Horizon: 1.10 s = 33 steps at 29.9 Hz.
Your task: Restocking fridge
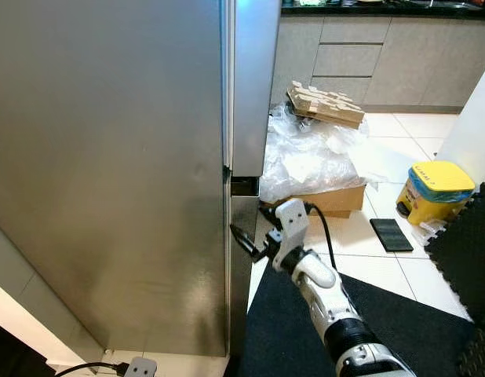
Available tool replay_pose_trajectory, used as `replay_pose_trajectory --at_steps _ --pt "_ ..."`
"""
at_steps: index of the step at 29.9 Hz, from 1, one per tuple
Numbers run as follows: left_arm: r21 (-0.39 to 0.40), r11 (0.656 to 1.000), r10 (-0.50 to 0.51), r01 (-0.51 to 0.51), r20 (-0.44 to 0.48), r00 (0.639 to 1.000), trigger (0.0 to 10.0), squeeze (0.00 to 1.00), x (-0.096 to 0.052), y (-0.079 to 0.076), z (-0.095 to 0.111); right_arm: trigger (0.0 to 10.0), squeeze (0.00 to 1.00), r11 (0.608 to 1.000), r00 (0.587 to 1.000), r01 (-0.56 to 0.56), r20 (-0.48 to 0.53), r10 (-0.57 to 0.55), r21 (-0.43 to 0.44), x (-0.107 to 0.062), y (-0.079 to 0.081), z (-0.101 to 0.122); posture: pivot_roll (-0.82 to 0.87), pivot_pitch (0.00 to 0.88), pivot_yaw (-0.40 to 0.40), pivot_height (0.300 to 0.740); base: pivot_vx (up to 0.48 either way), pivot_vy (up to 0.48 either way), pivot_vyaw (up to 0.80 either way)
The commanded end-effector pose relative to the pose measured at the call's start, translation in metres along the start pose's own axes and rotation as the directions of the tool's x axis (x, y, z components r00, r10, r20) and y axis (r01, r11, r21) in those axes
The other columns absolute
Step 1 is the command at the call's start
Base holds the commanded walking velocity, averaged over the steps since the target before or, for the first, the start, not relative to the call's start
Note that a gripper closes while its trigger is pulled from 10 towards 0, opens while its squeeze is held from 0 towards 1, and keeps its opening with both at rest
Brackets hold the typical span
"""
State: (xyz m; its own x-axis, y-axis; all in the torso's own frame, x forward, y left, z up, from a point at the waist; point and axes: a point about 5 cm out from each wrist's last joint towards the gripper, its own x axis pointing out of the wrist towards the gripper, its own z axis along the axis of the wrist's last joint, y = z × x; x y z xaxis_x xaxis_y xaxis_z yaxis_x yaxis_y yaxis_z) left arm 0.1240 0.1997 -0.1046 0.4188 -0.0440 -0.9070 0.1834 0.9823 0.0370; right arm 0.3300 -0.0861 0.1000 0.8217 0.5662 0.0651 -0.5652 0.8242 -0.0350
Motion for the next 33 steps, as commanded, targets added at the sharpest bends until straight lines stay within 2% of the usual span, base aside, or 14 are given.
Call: replay_pose_trajectory --at_steps 1,7,9,10,11,14,15,17,23,26,29,33 --pt "0.002 1.000 -0.001 0.001 -0.018 1.000 10.0 0.00 -0.001 -0.001 -0.006 10.0 0.00 1.000 0.999 0.021 0.039 -0.021 -0.020 0.008 -0.001 0.015 0.09 0.000 -0.007 0.740 0.000 0.000 0.00" --pt "0.003 1.000 -0.003 0.003 -0.019 1.000 10.0 0.00 -0.001 -0.002 -0.006 10.0 0.00 0.997 0.996 0.080 0.047 -0.081 0.022 0.016 -0.002 0.028 0.09 0.000 -0.010 0.740 0.000 0.000 0.00" --pt "0.003 1.000 -0.003 0.003 -0.019 1.000 10.0 0.00 -0.001 -0.002 -0.006 10.0 0.00 0.993 0.994 0.097 0.048 -0.100 0.069 0.018 0.000 0.032 0.09 0.000 -0.010 0.740 0.000 0.000 0.00" --pt "0.004 1.000 -0.004 0.004 -0.019 1.000 10.0 0.00 -0.001 -0.002 -0.006 10.0 0.00 0.987 0.992 0.108 0.049 -0.115 0.123 0.021 0.002 0.036 0.09 0.000 -0.012 0.740 0.000 0.000 0.00" --pt "0.004 1.000 -0.004 0.004 -0.019 1.000 10.0 0.00 -0.001 -0.002 -0.006 10.0 0.00 0.987 0.992 0.108 0.049 -0.115 0.123 0.021 0.002 0.036 0.09 0.000 -0.012 0.740 0.000 0.000 0.00" --pt "0.005 1.000 -0.005 0.005 -0.018 1.000 10.0 0.00 0.000 -0.003 -0.006 10.0 0.00 0.977 0.991 0.114 0.048 -0.124 0.178 0.025 0.007 0.040 0.09 0.000 -0.012 0.740 0.000 0.000 0.00" --pt "0.007 1.000 -0.006 0.006 -0.019 1.000 10.0 0.00 0.000 -0.003 -0.006 10.0 0.00 0.966 0.990 0.120 0.046 -0.134 0.228 0.027 0.011 0.043 0.09 0.000 -0.013 0.740 0.000 0.000 0.00" --pt "0.009 1.000 -0.006 0.006 -0.020 1.000 10.0 0.00 0.000 -0.003 -0.006 10.0 0.00 0.959 0.988 0.137 0.029 -0.149 0.247 0.029 0.013 0.044 0.09 0.000 -0.014 0.740 0.000 0.000 0.00" --pt "0.011 1.000 -0.007 0.007 -0.020 1.000 10.0 0.00 0.000 -0.004 -0.006 10.0 0.00 0.953 0.970 0.243 -0.057 -0.236 0.180 0.032 0.011 0.044 0.09 0.000 -0.017 0.740 0.000 0.000 0.00" --pt "0.013 1.000 -0.007 0.007 -0.020 1.000 10.0 0.00 0.000 -0.004 -0.006 10.0 0.00 0.949 0.955 0.291 -0.096 -0.281 0.121 0.031 0.007 0.042 0.09 0.000 -0.019 0.740 0.000 0.000 0.00" --pt "0.013 1.000 -0.007 0.008 -0.020 1.000 10.0 0.00 0.000 -0.005 -0.006 10.0 0.00 0.922 0.919 0.380 -0.137 -0.369 0.071 0.026 -0.003 0.039 0.09 0.000 -0.020 0.740 0.000 0.000 0.00" --pt "0.014 1.000 -0.010 0.010 -0.021 1.000 10.0 0.00 0.000 -0.005 -0.007 10.0 0.00 0.895 0.890 0.443 -0.151 -0.430 0.058 0.022 -0.011 0.038 0.09 0.000 -0.019 0.740 0.000 0.000 0.00"
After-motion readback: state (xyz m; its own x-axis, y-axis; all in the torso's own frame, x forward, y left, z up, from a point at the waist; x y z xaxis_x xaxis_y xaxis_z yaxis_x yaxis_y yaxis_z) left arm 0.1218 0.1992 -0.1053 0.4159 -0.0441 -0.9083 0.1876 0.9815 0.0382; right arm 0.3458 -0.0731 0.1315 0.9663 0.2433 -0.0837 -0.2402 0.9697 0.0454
